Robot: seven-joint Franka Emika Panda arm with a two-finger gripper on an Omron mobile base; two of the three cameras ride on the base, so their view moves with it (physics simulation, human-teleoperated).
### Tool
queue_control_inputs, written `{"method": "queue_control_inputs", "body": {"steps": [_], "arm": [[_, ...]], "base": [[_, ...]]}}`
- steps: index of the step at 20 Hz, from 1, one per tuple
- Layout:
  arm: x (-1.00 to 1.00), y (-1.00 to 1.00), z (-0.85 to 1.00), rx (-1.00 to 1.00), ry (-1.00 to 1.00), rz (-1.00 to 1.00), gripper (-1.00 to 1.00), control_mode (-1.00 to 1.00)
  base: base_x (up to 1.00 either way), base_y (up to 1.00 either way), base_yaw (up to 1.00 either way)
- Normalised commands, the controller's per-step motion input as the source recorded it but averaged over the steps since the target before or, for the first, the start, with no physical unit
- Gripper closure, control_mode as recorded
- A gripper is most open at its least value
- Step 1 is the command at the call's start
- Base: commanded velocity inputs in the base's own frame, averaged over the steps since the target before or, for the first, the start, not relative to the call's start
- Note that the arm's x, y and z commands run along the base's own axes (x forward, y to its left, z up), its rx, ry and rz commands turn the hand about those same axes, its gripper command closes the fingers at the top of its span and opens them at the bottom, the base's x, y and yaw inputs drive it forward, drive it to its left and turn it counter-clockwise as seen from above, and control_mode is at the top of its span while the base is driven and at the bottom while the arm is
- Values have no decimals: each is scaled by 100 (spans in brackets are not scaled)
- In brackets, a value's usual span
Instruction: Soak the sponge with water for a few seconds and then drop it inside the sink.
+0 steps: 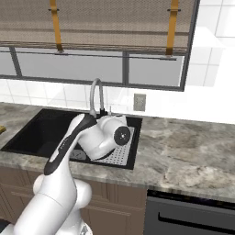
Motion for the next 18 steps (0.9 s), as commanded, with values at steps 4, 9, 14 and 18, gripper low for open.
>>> {"method": "queue_control_inputs", "body": {"steps": [4,9,14,18], "arm": [[24,3,-17,7,0,0,-100,-100],[20,2,-14,6,0,0,-100,-100],[21,1,-3,2,0,0,-100,-100],[20,0,0,0,0,0,-100,-100]], "base": [[0,0,0],[0,0,0],[0,0,0],[0,0,0]]}}
